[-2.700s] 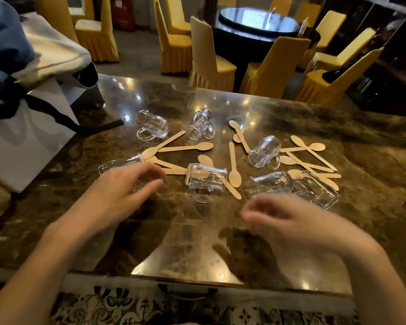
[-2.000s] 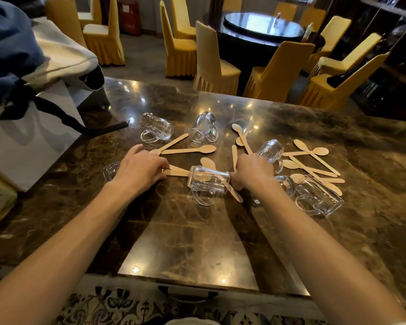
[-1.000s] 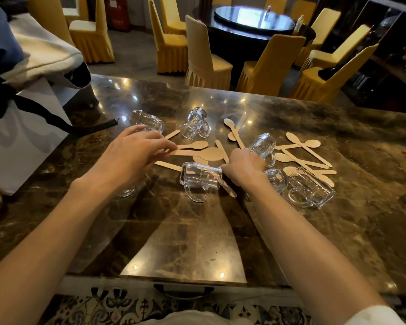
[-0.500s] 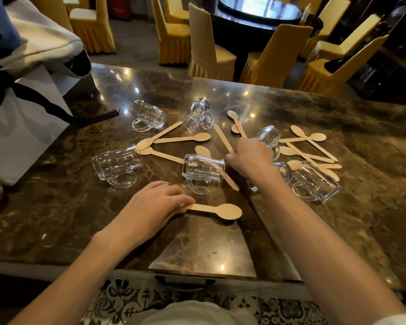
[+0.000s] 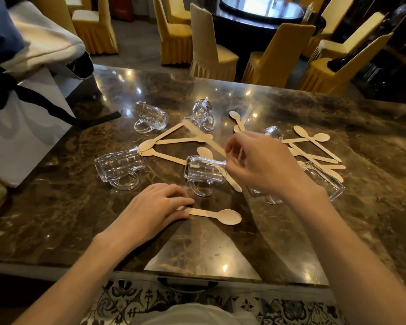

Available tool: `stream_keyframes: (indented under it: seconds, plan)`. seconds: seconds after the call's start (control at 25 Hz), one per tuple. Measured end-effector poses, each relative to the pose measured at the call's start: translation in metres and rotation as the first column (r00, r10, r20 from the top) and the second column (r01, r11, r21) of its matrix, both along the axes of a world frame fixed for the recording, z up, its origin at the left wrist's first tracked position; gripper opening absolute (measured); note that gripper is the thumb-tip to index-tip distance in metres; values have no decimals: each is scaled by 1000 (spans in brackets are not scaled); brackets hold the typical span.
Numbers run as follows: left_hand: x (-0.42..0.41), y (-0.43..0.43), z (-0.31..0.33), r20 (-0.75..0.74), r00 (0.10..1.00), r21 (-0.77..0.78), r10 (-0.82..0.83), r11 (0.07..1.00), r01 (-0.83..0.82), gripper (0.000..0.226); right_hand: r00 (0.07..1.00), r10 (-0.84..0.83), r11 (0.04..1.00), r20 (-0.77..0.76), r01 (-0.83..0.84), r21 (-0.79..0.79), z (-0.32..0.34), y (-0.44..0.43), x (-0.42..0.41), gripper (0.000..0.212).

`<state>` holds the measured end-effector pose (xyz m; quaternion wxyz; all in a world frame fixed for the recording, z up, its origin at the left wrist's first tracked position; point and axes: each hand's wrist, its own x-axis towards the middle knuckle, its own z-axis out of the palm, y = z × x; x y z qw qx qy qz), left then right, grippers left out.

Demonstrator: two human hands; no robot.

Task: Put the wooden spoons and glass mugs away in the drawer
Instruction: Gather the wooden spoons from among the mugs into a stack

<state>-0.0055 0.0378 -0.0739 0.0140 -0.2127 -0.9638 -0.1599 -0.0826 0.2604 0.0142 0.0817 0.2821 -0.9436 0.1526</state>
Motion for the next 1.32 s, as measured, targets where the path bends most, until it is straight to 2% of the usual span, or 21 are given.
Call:
stream_keyframes:
  seconds: [0.12, 0.36, 0.48, 0.6, 0.76, 0.92, 1.04, 1.2, 1.32]
  plan:
    - [-9, -12, 8, -45, 999, -7, 29, 1000, -30, 34, 994, 63, 989, 88, -74, 127, -4, 6, 25, 22]
    - [-38, -29, 22, -109, 986, -12, 129, 991, -131, 28, 981, 50, 986, 187, -78, 150, -28, 16, 47, 22]
    - [-54, -31, 26, -184, 951, -63, 248, 963, -263, 31, 981, 62, 984, 185, -91, 153, -39, 15, 54, 23]
    - [-73, -33, 36, -225, 893, -142, 389, 894, -425, 36, 977, 94, 975, 191, -130, 181, -50, 9, 60, 24]
    - [-98, -40, 45, -143, 844, -261, 517, 803, -536, 41, 973, 124, 971, 194, -159, 177, -62, 4, 64, 23]
    - [-118, -43, 45, 2, 800, -377, 600, 742, -555, 39, 976, 123, 971, 180, -155, 180, -69, 3, 63, 23]
    - [-124, -41, 44, 83, 769, -371, 634, 736, -566, 38, 978, 121, 971, 171, -152, 184, -71, 4, 63, 22]
    - [-126, -37, 43, 113, 754, -366, 647, 733, -574, 33, 977, 118, 972, 178, -151, 181, -70, 5, 63, 24]
    - [-127, -38, 42, 124, 756, -317, 643, 747, -584, 30, 991, 2, 986, 135, -25, 166, -59, 13, 52, 24]
